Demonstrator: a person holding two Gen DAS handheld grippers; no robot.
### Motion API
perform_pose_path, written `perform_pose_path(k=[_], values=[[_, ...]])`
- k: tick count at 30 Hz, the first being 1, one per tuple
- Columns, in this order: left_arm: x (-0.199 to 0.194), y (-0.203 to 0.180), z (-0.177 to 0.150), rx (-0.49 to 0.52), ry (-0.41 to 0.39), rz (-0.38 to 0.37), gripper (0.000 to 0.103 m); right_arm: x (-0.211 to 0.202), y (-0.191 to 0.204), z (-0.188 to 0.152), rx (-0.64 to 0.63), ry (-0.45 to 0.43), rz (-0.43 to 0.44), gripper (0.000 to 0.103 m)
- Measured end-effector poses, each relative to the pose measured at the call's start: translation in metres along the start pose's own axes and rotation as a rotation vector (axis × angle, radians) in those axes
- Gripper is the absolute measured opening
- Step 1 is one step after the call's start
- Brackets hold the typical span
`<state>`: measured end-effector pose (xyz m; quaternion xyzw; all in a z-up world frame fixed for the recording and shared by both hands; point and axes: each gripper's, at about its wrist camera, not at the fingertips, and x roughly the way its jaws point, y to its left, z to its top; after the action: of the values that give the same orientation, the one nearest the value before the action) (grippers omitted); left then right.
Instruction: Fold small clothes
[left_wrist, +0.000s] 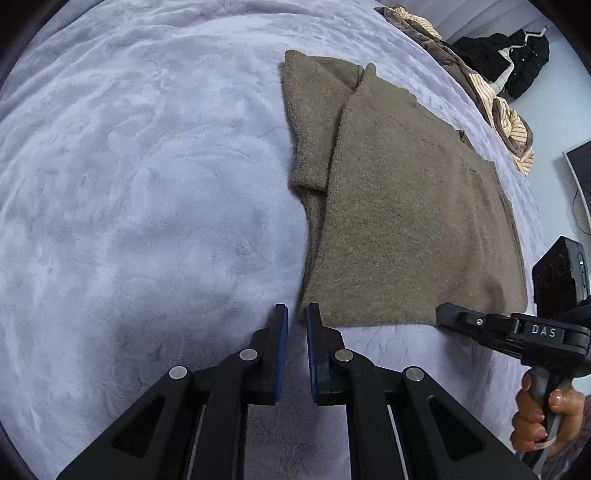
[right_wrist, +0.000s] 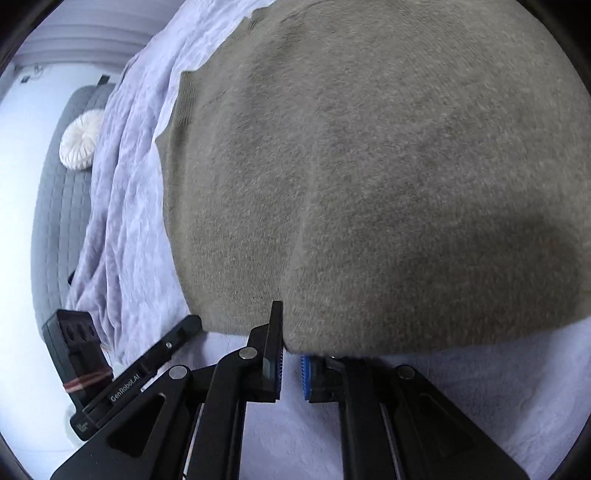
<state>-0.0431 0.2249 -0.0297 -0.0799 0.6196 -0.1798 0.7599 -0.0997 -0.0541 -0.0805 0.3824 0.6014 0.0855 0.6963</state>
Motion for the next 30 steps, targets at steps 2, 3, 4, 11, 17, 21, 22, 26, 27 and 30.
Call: perform_pose_path(k=[2,3,4,11,17,21,22,26,27,30], values=[[-0.013,0.003,0.002,0.006,-0.013,0.017,0.011,-0.011,0.002,-0.004,-0.025,0.028,-0.015,0.008],[-0.019,0.003,0.005,0.004,-0.027,0.010,0.011,-0.019,0.005,-0.007,-0.050,0.031,-0.025,0.008],[-0.025,0.002,0.010,0.007,-0.039,0.004,0.011,-0.028,0.008,-0.008,-0.080,0.023,-0.032,0.008],[-0.031,-0.040,0.059,0.100,-0.118,-0.025,0.011,-0.104,-0.010,0.013,-0.147,-0.207,-0.188,0.008],[0.028,-0.047,0.060,0.124,-0.018,0.073,0.011,-0.147,-0.080,0.061,0.014,-0.337,-0.313,0.008],[0.023,-0.041,0.058,0.101,-0.018,0.058,0.011,-0.159,-0.135,0.083,0.056,-0.342,-0.464,0.002],[0.018,-0.042,0.061,0.097,-0.015,0.064,0.011,-0.167,-0.146,0.084,0.106,-0.359,-0.430,0.000],[-0.010,-0.062,0.089,0.146,-0.094,0.058,0.011,-0.200,-0.146,0.088,0.140,-0.463,-0.390,0.003],[-0.012,-0.068,0.101,0.158,-0.110,0.054,0.011,-0.203,-0.139,0.094,0.095,-0.475,-0.383,0.004],[-0.003,-0.089,0.137,0.183,-0.145,0.059,0.011,-0.196,-0.116,0.120,-0.015,-0.463,-0.387,0.004]])
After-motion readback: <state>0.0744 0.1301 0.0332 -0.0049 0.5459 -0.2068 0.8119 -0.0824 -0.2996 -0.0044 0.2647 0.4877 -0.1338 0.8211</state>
